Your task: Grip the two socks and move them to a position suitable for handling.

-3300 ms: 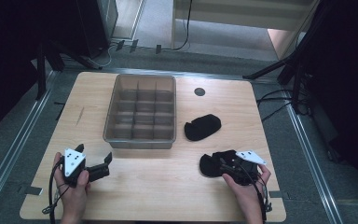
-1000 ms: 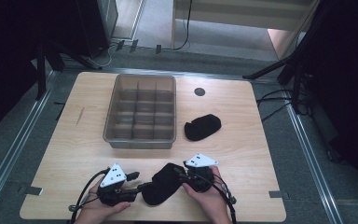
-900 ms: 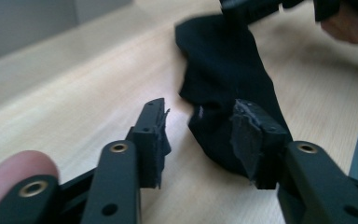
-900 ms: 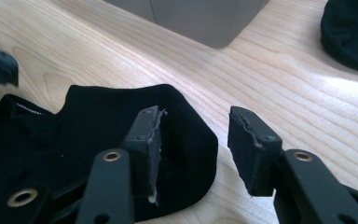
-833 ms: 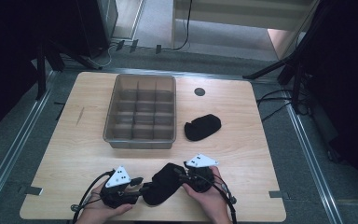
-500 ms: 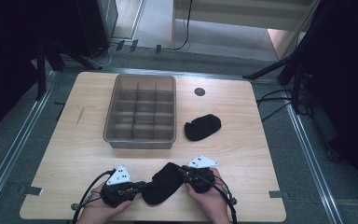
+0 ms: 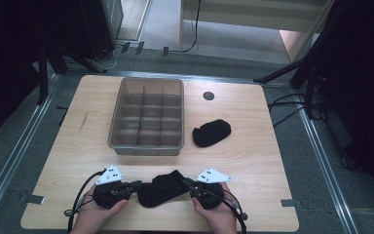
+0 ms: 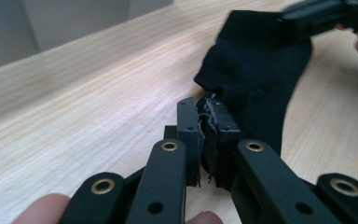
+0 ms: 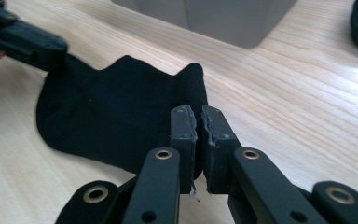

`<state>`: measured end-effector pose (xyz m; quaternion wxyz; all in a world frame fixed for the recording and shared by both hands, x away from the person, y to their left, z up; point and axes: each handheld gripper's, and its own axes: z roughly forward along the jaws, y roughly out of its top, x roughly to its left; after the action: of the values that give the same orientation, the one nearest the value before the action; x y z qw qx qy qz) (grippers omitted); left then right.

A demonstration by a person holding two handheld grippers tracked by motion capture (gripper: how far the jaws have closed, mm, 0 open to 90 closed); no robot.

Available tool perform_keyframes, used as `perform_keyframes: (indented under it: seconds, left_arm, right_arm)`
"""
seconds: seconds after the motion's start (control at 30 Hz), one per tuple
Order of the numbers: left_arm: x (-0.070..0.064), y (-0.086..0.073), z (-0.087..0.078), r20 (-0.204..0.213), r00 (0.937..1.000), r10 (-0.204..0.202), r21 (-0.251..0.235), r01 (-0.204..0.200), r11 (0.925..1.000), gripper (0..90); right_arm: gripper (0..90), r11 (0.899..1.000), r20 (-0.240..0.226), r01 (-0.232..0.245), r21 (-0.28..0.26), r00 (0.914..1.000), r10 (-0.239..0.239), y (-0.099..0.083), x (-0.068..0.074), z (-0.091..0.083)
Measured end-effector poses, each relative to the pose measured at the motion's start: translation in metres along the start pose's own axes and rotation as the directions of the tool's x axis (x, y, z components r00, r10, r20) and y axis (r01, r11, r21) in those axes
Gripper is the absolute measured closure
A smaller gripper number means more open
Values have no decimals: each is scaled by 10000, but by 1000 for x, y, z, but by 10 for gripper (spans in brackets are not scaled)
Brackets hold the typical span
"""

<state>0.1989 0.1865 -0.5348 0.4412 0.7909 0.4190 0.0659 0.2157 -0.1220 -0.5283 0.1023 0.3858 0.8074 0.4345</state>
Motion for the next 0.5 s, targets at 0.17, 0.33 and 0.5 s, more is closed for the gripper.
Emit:
perform_keyframes:
  seconds: [0.17, 0.33, 0.5]
  left_arm:
    - [7, 0, -5, -530, 9985, -149, -156, 141, 9998, 846]
    - [11, 0, -7, -570, 9982, -184, -136, 177, 9998, 835]
    - [7, 3, -16, 398, 9991, 171, 78, -174, 9998, 673]
  right_arm:
    - [831, 10000, -181, 44, 57, 9998, -43, -3, 10, 0]
    - [715, 9995, -445, 241, 196, 9987, -232, -3, 15, 2]
    - [575, 9999, -368, 67, -121, 9993, -71, 1, 13, -3]
